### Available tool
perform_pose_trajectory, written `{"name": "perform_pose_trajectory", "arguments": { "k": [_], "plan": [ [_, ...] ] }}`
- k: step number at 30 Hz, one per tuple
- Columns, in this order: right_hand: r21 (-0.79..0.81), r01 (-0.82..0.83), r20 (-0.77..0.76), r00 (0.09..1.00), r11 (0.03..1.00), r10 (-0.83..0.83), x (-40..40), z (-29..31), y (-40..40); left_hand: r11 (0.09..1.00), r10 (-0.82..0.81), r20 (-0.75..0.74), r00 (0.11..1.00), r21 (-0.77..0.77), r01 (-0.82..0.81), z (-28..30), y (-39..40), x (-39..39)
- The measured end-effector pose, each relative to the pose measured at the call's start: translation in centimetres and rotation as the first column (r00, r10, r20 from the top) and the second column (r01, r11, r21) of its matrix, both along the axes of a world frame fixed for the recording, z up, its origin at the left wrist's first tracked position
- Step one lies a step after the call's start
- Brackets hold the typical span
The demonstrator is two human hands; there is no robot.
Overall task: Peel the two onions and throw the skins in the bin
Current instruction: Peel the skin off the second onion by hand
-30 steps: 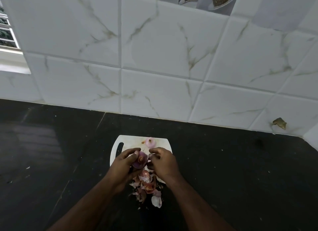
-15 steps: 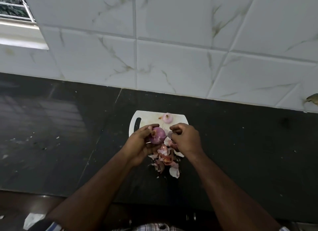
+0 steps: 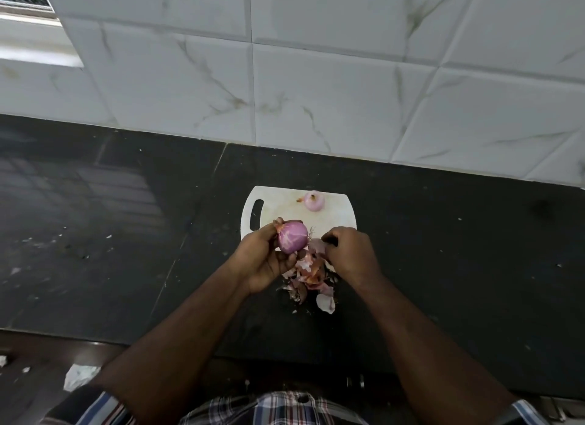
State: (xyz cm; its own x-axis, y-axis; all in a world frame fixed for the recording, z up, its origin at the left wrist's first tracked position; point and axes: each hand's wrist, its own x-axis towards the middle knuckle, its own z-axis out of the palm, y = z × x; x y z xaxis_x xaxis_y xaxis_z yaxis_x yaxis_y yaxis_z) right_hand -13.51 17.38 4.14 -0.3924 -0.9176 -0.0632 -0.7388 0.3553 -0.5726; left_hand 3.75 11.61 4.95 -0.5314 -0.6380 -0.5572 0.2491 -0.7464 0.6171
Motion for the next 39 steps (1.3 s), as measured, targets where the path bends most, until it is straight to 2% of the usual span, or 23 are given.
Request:
{"name": "perform_pose_trajectory", "arguments": {
  "k": [4,7,9,11,12,15,19,23,27,31,34,39],
  "plan": [
    [0.118,-0.131,0.059,0.99,0.984,0.125,-0.3,0.2,0.1,0.999,0.038,-0.008,0.999,-0.005,-0.038,-0.2,-1.1,0.3],
    [-0.016,-0.078,0.135,0.988,0.997,0.079,-0.5,1.2,-0.5,1.0,0.024,-0.032,0.999,-0.013,-0.025,-0.2,-1.5,0.5],
    [-0.144,-0.021,0.302,0.951,0.989,0.064,-0.4,1.9,-1.0,1.0,0.017,-0.055,0.998,0.015,-0.016,-0.3,-1.7,0.5],
    [-0.173,-0.047,0.491,0.862,0.984,0.127,0.2,2.3,-1.3,1.0,-0.008,-0.085,0.996,0.017,0.009,-0.4,-1.8,0.5],
    [-0.167,-0.089,0.522,0.837,0.982,0.164,0.5,2.3,-1.4,1.0,-0.026,-0.091,0.996,0.006,0.026,-0.4,-1.8,0.4],
    [-0.155,-0.168,0.429,0.876,0.973,0.22,1.1,1.6,-1.8,0.998,-0.057,-0.05,0.997,-0.019,0.056,-0.6,-2.0,0.2],
    [-0.191,-0.092,0.379,0.911,0.977,0.159,0.9,0.8,-2.1,1.0,-0.008,0.077,0.997,-0.03,0.011,-0.8,-2.6,-0.2],
    [-0.216,-0.052,0.423,0.895,0.975,0.142,1.0,1.2,-2.1,0.999,-0.025,0.01,1.0,0.024,0.025,-0.9,-2.8,-0.3],
    [-0.222,-0.154,0.4,0.886,0.963,0.234,1.3,2.1,-2.2,0.998,-0.047,-0.04,0.998,0.047,0.049,-0.9,-2.8,-0.2],
    [-0.151,-0.243,0.244,0.93,0.958,0.274,1.9,2.9,-2.7,0.997,-0.08,0.004,0.997,-0.012,0.08,-0.8,-3.0,-0.2],
    [-0.029,-0.282,0.106,0.953,0.959,0.284,1.9,3.5,-3.3,0.992,-0.106,0.068,0.992,-0.056,0.109,-1.0,-3.0,-0.4],
    [0.118,-0.3,-0.104,0.944,0.947,0.312,1.7,4.0,-3.9,0.958,-0.072,0.218,0.973,-0.256,0.129,-1.1,-3.0,-0.7]
  ]
}}
